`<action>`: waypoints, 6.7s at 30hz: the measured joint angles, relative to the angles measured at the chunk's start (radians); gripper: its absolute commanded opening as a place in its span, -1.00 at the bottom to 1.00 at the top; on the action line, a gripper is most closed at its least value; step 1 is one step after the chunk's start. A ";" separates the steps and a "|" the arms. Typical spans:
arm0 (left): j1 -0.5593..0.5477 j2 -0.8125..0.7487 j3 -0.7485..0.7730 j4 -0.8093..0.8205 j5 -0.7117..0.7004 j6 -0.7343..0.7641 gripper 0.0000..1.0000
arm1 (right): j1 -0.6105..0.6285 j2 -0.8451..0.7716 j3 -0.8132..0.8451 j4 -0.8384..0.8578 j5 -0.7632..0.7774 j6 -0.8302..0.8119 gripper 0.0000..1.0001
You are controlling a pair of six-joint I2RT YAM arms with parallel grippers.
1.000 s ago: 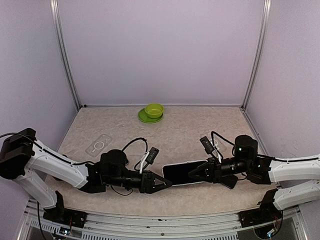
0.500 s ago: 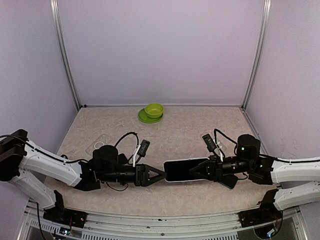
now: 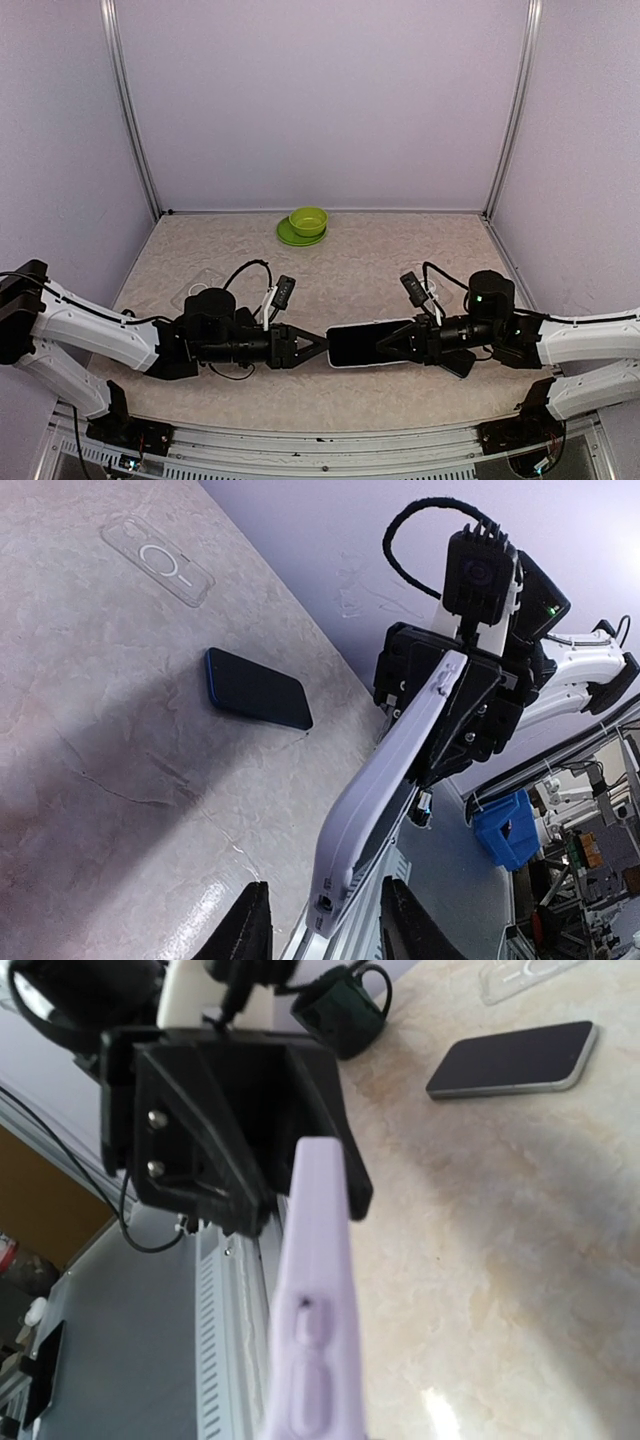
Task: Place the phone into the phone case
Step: Press the corner of the phone case at the top left corner of the phone case, then pass from the right arm to the left, then pass from the left arm to the right
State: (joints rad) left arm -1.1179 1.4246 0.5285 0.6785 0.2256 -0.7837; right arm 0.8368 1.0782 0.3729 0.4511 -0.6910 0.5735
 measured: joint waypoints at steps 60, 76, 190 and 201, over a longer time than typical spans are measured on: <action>-0.002 0.097 0.108 -0.132 0.019 0.045 -0.44 | 0.000 0.111 0.029 -0.098 0.014 -0.016 -1.00; 0.001 0.024 0.064 -0.154 -0.096 0.049 -0.24 | 0.000 0.098 0.043 -0.110 0.034 -0.019 -1.00; 0.032 -0.057 -0.111 0.036 0.010 0.106 -1.00 | -0.002 0.140 0.132 -0.110 0.031 -0.026 0.86; -0.005 -0.130 -0.276 0.333 -0.280 -0.022 -1.00 | -0.009 0.117 0.060 0.024 0.108 0.119 0.78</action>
State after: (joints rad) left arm -1.1233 1.2945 0.2527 1.0115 -0.0544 -0.8055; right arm 0.8280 1.1957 0.4328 0.4751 -0.5831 0.6922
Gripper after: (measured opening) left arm 0.118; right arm 0.899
